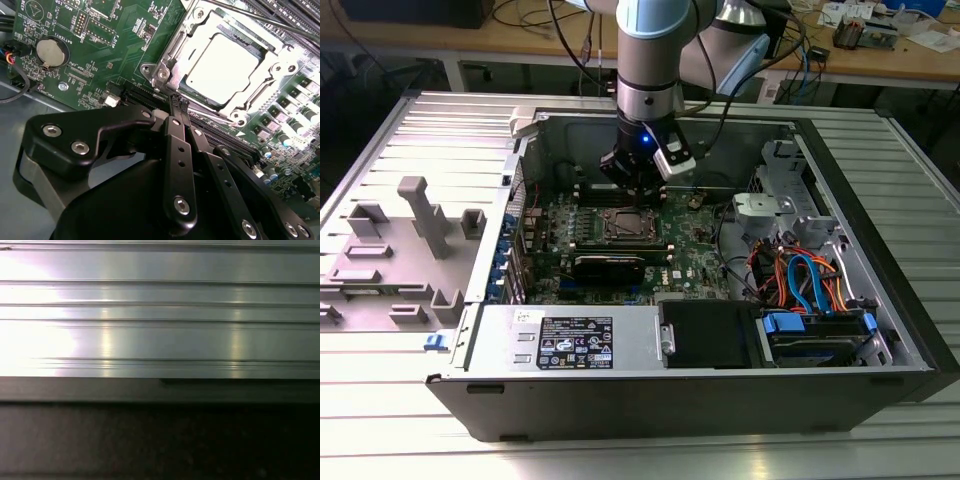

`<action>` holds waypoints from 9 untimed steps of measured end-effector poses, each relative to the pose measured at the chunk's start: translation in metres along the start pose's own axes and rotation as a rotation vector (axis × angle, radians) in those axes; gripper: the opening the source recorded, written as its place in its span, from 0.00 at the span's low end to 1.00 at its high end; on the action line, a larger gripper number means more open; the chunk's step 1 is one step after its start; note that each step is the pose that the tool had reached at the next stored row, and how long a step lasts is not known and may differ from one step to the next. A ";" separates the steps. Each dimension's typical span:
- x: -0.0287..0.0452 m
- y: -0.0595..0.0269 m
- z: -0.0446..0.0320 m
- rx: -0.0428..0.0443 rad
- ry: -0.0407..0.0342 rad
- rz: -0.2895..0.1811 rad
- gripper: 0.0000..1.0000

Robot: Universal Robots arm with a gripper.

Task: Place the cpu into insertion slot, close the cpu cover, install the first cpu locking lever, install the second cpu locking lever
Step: 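Install the first cpu locking lever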

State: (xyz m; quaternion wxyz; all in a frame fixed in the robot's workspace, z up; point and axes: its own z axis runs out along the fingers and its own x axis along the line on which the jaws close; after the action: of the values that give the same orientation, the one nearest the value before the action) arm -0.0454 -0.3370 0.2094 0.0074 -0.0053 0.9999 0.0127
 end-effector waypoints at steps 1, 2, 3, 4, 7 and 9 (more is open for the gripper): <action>0.0000 0.0000 0.0001 0.0002 0.0002 0.000 0.11; -0.0002 -0.0001 0.0004 0.0004 0.0004 0.000 0.11; -0.0004 -0.0001 0.0013 0.0004 0.0003 0.000 0.11; -0.0005 -0.0001 0.0020 0.0004 0.0002 0.000 0.11; -0.0006 -0.0003 0.0033 0.0005 0.0003 0.000 0.11; -0.0006 -0.0004 0.0041 0.0005 0.0003 0.000 0.11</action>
State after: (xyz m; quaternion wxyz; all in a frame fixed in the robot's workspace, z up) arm -0.0446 -0.3373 0.2054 0.0072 -0.0052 0.9999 0.0125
